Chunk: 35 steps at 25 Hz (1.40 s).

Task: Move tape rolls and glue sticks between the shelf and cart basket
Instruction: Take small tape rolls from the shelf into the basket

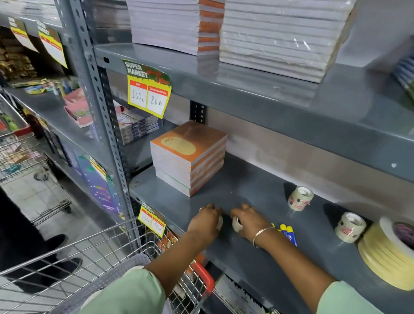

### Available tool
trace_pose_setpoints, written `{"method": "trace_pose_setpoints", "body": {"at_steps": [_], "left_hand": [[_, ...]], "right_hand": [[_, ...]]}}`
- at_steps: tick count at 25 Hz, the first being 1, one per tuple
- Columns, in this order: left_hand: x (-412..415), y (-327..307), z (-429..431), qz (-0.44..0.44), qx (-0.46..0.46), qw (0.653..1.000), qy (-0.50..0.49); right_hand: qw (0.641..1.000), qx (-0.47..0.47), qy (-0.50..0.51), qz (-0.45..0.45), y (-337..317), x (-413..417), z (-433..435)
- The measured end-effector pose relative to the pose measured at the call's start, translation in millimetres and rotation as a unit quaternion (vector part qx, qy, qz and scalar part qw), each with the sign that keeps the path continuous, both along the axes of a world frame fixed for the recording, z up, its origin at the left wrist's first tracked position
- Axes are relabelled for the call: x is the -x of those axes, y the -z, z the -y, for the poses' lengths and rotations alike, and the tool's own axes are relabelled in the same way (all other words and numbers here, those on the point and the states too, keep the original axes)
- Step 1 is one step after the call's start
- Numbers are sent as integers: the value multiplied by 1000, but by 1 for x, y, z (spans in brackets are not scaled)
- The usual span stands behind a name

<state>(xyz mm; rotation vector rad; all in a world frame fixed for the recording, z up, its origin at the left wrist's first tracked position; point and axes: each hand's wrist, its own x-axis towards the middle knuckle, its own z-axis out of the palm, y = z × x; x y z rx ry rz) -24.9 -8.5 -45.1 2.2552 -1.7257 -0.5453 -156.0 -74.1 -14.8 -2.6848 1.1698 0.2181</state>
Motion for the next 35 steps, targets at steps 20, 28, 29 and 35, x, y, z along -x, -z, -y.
{"method": "trace_pose_setpoints", "body": {"at_steps": [20,28,29,35], "left_hand": [[-118,240,-224,-106,-117,923,-350],[-65,327,-221,-185,-191,917,-298],[-64,329,-219,-182,-188,917,-300],[-64,330,-217,-130,-146,933,-301]], "right_hand": [[965,-185,-129,-131,269,-191,-183],[972,-93,-156,-146,348,-166,-192],[971,-77,-171,-146,352,-164,-191],[969,-76,-178,-154,354,-162,-192]]}}
